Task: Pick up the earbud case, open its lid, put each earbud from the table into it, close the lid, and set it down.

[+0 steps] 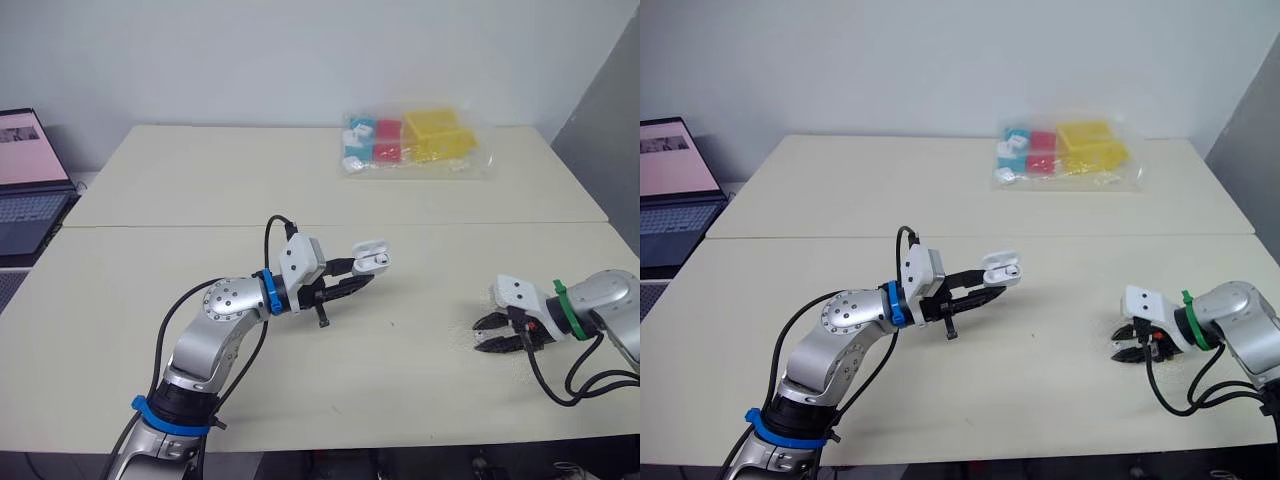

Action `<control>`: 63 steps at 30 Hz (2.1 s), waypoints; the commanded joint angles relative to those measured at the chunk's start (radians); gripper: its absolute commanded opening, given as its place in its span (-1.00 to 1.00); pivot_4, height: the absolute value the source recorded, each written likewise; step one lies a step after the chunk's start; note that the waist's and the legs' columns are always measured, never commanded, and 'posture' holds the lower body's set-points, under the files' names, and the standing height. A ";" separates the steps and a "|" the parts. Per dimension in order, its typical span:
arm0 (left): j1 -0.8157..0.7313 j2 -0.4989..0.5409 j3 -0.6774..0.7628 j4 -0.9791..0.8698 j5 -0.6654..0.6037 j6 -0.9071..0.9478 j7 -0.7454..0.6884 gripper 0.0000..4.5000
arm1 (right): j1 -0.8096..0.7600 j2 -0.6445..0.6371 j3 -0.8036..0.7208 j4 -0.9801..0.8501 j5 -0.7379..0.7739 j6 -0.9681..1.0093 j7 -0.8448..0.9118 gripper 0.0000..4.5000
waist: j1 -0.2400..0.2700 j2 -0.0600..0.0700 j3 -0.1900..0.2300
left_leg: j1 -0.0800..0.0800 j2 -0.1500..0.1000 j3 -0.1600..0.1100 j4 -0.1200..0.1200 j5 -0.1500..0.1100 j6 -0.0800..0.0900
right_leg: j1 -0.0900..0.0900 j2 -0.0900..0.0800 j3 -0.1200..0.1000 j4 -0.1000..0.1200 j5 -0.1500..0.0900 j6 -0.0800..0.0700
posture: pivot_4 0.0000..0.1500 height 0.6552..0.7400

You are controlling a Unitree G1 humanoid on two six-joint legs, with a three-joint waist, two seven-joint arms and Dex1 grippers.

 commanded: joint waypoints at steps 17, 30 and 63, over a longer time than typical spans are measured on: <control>-0.001 -0.028 -0.023 0.004 0.012 -0.065 0.003 -0.64 | -0.021 -0.138 -0.086 -0.407 0.068 0.573 -0.141 0.59 | 0.002 0.001 0.001 | -0.003 0.000 -0.002 -0.002 0.000 0.000 | -0.002 -0.002 0.000 -0.002 0.000 -0.001 | 1.00 1.00; 0.002 -0.077 -0.065 0.069 0.074 -0.167 0.021 -0.64 | -0.177 -0.106 0.168 -0.371 -0.013 0.709 -0.208 0.59 | 0.003 0.001 0.000 | -0.008 0.000 -0.003 -0.002 0.000 0.000 | -0.003 -0.002 -0.001 -0.009 0.001 0.000 | 1.00 1.00; 0.022 -0.095 -0.064 0.080 0.096 -0.186 0.042 -0.64 | -0.142 -0.101 0.180 -0.421 0.009 0.751 -0.222 -0.81 | 0.003 0.001 0.000 | -0.014 -0.001 -0.007 -0.002 0.000 0.000 | -0.006 -0.002 -0.004 -0.010 0.004 -0.004 | 1.00 1.00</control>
